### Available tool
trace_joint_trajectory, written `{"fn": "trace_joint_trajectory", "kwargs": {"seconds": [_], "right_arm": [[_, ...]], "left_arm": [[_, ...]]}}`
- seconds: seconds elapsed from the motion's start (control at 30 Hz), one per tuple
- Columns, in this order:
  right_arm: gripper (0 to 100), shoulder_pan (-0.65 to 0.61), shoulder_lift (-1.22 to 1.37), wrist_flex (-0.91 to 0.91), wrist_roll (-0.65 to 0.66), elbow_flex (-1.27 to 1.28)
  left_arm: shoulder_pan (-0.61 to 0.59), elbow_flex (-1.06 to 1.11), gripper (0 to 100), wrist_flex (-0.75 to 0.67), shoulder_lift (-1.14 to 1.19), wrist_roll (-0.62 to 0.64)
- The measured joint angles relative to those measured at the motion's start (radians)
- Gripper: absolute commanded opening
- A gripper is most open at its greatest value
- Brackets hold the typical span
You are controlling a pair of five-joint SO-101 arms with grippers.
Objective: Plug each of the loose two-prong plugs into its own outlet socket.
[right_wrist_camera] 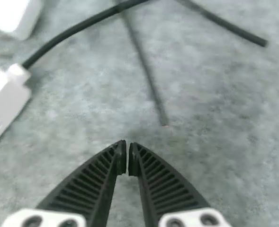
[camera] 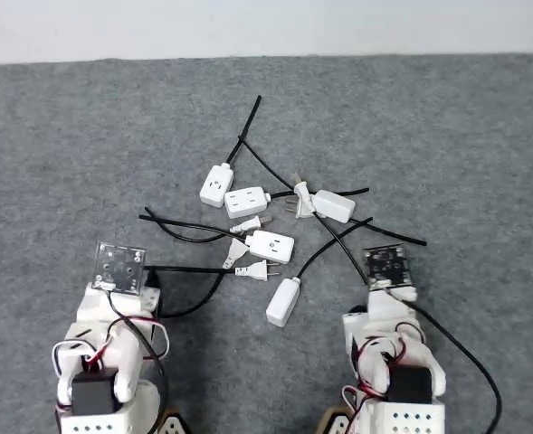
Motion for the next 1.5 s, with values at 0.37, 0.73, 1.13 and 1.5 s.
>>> {"fn": "trace_joint_trajectory", "kwargs": {"seconds": [0.37,0.73,1.13,1.5], "right_arm": [[1.5,0.114,0.000,-0.008,0.083,0.000],[2.0,0.247,0.000,-0.018,0.315,0.000],[2.0,0.258,0.000,-0.044,0.316,0.000],[2.0,0.258,0.000,-0.044,0.316,0.000]], "left_arm": [[0.348,-0.344,13,-0.035,0.325,0.270],[0.741,-0.663,14,-0.126,1.189,0.494],[0.747,-0.687,28,-0.310,1.511,0.525],[0.752,-0.686,30,-0.311,1.514,0.557]]}}
